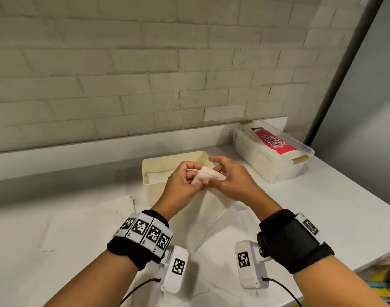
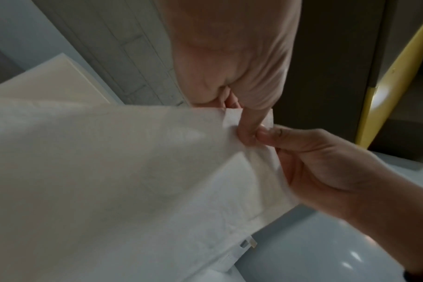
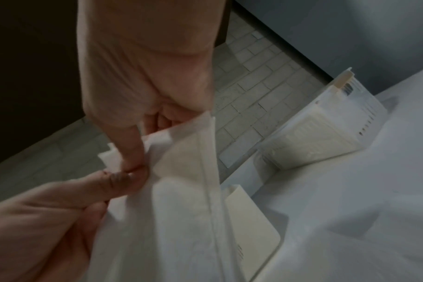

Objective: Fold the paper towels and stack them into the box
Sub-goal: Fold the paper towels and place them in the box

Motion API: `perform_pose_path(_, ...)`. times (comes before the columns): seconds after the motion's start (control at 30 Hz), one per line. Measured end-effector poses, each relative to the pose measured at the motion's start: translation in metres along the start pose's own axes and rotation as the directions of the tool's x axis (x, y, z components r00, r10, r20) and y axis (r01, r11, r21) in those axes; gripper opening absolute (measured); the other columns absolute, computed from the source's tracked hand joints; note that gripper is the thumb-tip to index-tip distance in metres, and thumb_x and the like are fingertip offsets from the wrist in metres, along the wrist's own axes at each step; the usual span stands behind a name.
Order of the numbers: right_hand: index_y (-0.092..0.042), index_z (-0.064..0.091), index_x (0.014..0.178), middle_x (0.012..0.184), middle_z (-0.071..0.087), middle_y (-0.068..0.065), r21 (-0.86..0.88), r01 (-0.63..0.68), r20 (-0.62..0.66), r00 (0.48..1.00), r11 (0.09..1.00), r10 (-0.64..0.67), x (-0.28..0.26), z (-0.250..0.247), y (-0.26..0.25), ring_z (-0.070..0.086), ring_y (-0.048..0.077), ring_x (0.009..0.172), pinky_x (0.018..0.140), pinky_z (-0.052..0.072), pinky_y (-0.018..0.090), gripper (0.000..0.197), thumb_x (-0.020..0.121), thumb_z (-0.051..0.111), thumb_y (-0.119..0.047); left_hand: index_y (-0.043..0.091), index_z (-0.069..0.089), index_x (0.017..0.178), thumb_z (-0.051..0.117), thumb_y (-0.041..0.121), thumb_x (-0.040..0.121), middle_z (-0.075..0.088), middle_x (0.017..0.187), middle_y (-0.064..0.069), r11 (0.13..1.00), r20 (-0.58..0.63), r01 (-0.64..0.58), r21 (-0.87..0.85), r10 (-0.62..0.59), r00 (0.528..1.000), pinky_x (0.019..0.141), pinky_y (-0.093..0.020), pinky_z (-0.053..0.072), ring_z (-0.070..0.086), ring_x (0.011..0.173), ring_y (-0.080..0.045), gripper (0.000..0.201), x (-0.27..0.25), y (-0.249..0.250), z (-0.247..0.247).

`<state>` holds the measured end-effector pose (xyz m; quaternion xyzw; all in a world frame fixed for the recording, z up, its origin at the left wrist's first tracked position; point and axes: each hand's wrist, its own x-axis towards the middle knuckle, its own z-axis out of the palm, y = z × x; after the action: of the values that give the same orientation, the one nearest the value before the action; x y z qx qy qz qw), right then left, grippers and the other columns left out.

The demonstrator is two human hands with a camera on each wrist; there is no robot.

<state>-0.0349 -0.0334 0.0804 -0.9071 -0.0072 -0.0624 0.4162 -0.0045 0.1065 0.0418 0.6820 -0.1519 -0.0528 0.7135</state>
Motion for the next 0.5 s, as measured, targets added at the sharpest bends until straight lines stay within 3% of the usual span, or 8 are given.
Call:
perform_pose_path(0.1,-0.014,0.070,0.103,0.086,0.060,-0.008,-0.136,0.055,-0.027,0.998,0.989,-0.060,0.003,-0.007,-0.008,0.057,0.009,0.085,0.063,0.037,0.010,0.020,0.084,0.067,-0.014,0.025,0.049,0.092,0.073,-0.006,0.073,0.063,0.078,0.001,0.996,-0.025,-0.036,0.077,0.038,0.999,0.072,-0.023,0.050,0.061,0.068,-0.007,0.044,0.000,-0.001,-0.002)
perform_pose_path(0.2,-0.012,0.072,0.098,0.090,0.067,-0.002,-0.174,0.102,-0.160,0.978,0.979,-0.131,0.006,-0.021,-0.016,0.054,0.005,0.082,0.062,0.035,0.000,0.015,0.087,0.062,-0.011,0.030,0.056,0.086,0.077,0.006,0.073,0.067,0.085,0.003,0.965,-0.003,-0.033,0.259,0.035,0.999,0.074,-0.032,0.050,0.062,0.077,-0.015,0.034,0.000,-0.007,-0.008)
perform_pose_path(0.3,-0.014,0.068,0.101,0.099,0.069,0.002,-0.208,0.088,-0.270,0.952,0.974,-0.144,0.008,-0.041,-0.019,0.057,0.014,0.089,0.069,0.035,0.013,0.016,0.090,0.057,-0.013,0.028,0.061,0.078,0.078,0.018,0.073,0.067,0.080,0.004,0.928,-0.010,0.033,0.372,-0.031,0.999,0.069,-0.033,0.051,0.062,0.073,-0.015,0.019,-0.003,-0.016,-0.016)
perform_pose_path(0.4,-0.014,0.066,0.104,0.103,0.069,0.004,-0.311,0.061,-0.326,0.930,0.948,-0.167,0.008,-0.059,-0.016,0.058,0.027,0.100,0.082,0.037,0.024,0.018,0.091,0.053,-0.013,0.028,0.063,0.079,0.078,0.017,0.073,0.068,0.077,0.006,0.914,-0.022,0.084,0.398,-0.082,0.996,0.071,-0.028,0.052,0.064,0.070,-0.011,0.020,-0.004,-0.028,-0.024)
perform_pose_path(0.5,-0.011,0.066,0.106,0.102,0.070,0.008,-0.381,0.042,-0.390,0.899,0.923,-0.202,0.001,-0.078,-0.016,0.059,0.030,0.101,0.083,0.034,0.020,0.021,0.091,0.052,-0.009,0.020,0.061,0.086,0.071,0.007,0.077,0.067,0.078,0.006,0.809,0.088,0.065,0.584,-0.143,0.986,0.070,-0.014,0.048,0.061,0.067,0.000,0.018,-0.008,-0.047,-0.026)
